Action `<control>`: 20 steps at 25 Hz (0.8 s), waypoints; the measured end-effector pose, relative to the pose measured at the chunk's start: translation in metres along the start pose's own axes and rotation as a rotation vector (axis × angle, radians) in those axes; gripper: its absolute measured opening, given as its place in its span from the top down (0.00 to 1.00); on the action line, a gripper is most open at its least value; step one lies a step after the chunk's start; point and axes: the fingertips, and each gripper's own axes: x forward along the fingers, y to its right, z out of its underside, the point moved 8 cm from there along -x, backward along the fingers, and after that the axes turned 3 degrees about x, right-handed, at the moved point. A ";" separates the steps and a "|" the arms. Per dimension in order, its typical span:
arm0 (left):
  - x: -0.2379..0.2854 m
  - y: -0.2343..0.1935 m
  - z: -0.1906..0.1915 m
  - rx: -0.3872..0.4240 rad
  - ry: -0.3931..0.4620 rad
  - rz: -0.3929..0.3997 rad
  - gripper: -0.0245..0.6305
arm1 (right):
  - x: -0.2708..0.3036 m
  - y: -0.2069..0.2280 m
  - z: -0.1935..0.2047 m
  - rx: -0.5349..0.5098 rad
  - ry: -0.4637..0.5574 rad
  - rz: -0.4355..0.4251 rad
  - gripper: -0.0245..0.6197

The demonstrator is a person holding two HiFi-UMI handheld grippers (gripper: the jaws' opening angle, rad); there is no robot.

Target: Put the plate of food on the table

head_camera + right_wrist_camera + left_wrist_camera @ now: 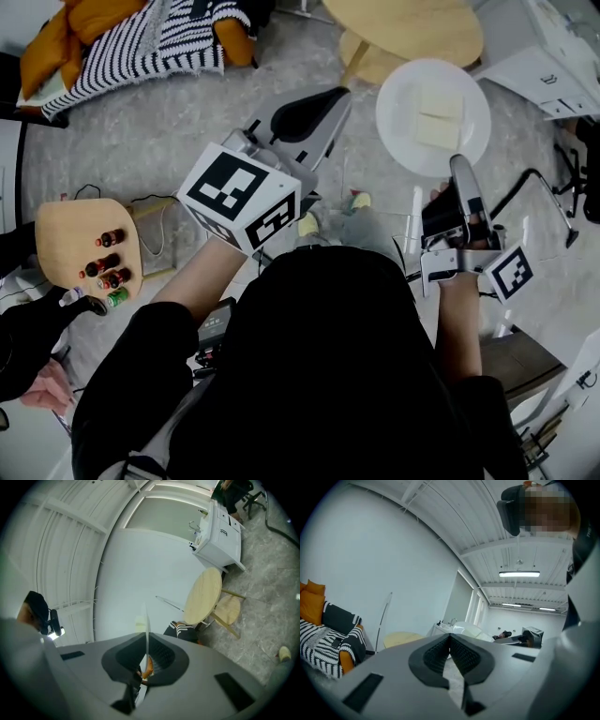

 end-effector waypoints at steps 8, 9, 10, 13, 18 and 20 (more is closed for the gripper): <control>0.024 0.004 0.011 0.003 -0.033 0.027 0.95 | -0.004 0.021 -0.019 0.003 0.037 0.004 0.93; 0.035 0.002 0.010 0.005 -0.038 0.026 0.95 | 0.001 0.027 -0.028 0.006 0.037 0.003 0.93; 0.049 -0.001 0.009 0.006 -0.044 0.023 0.95 | 0.007 0.032 -0.039 0.011 0.036 0.003 0.93; 0.095 -0.012 0.006 -0.007 -0.060 0.010 0.95 | 0.029 0.051 -0.077 0.024 0.025 0.009 0.93; 0.152 -0.038 0.000 -0.033 -0.072 -0.001 0.95 | 0.067 0.078 -0.117 0.043 0.013 0.022 0.93; 0.173 -0.045 -0.002 -0.035 -0.079 0.006 0.95 | 0.076 0.088 -0.132 0.048 0.010 0.036 0.93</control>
